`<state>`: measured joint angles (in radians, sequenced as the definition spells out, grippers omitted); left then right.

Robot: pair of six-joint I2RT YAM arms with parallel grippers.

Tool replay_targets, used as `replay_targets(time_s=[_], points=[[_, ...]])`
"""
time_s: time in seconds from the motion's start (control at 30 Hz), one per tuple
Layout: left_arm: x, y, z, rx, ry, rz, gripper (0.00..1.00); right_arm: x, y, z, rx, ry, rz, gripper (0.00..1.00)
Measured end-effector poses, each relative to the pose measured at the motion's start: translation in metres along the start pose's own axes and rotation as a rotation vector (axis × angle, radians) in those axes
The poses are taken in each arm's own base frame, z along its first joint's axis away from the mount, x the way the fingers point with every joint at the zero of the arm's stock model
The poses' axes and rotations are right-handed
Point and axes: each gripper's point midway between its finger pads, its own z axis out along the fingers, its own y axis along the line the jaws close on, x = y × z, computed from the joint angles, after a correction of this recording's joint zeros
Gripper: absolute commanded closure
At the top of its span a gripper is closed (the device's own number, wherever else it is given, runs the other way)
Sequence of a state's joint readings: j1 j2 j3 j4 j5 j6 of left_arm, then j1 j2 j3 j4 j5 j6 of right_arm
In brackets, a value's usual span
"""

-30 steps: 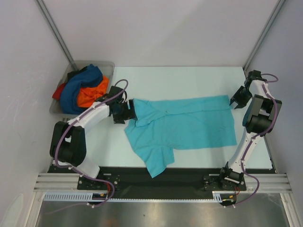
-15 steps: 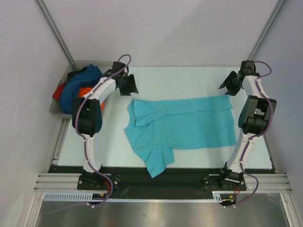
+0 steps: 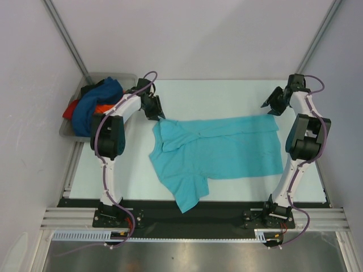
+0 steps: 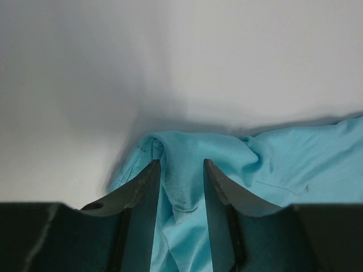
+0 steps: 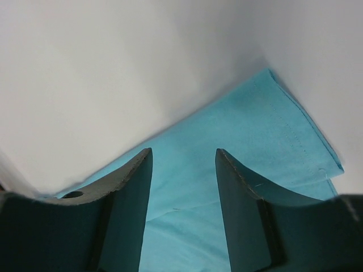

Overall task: Fold and stack the t-shirts
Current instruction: Fold the tshirt

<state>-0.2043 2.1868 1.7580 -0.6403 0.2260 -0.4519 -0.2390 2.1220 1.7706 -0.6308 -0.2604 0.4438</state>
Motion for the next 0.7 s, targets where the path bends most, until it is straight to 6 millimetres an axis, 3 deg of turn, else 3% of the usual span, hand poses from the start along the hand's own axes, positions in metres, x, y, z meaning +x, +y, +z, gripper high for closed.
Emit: replay_targets(time_s=[0.07,0.23,0.7], points=[[0.001,0.0,0.003,0.002,0.006,-0.009,0.78,0.002,-0.001,0.003,0.003,0.007,0.001,0.5],[0.003,0.008,0.01,-0.009,0.016,-0.032,1.0,0.009,-0.01,0.014,0.026,0.032,0.01,0.53],[-0.026,0.031,0.014,-0.022,-0.072,-0.06,1.0,0.018,-0.049,0.042,0.084,0.089,0.133,0.56]])
